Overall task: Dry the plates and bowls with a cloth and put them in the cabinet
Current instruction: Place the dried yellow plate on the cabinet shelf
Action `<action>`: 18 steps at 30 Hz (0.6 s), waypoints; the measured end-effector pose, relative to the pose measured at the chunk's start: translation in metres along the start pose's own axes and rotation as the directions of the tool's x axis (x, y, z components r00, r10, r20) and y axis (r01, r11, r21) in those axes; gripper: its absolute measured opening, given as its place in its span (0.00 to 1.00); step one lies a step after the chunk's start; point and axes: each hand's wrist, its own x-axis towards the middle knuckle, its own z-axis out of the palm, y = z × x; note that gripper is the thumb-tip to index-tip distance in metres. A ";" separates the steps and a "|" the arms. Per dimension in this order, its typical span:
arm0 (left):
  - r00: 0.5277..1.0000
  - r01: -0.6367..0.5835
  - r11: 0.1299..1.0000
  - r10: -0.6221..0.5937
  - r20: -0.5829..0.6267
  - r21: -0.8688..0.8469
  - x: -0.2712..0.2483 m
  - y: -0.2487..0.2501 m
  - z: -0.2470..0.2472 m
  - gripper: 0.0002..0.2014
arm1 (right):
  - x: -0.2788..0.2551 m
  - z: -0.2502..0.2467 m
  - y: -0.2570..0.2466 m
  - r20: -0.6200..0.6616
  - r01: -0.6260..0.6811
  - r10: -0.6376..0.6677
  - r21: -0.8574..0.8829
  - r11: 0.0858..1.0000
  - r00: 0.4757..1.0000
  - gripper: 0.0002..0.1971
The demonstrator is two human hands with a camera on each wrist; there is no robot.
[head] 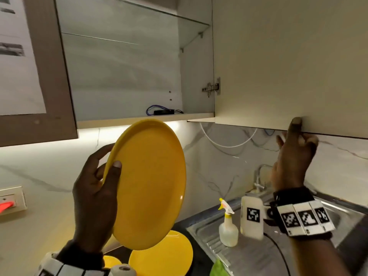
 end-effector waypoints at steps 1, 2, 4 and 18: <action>1.000 0.003 1.000 -0.003 0.003 -0.003 0.001 -0.001 -0.001 0.13 | 0.008 0.002 0.001 -0.008 -0.017 0.016 -0.086 0.996 1.000 0.12; 1.000 -0.014 1.000 0.014 -0.003 0.017 0.001 -0.004 -0.003 0.13 | 0.016 0.007 0.007 -0.064 -0.115 0.110 -0.081 0.990 0.992 0.14; 1.000 -0.021 0.999 0.021 -0.014 0.037 0.001 -0.005 -0.005 0.13 | 0.024 0.001 0.013 -0.080 -0.277 0.280 0.039 0.960 0.957 0.19; 0.974 0.021 0.998 -0.006 -0.228 0.062 0.029 0.001 -0.037 0.15 | 0.045 0.052 0.049 0.174 -0.093 0.118 -0.144 0.985 0.978 0.17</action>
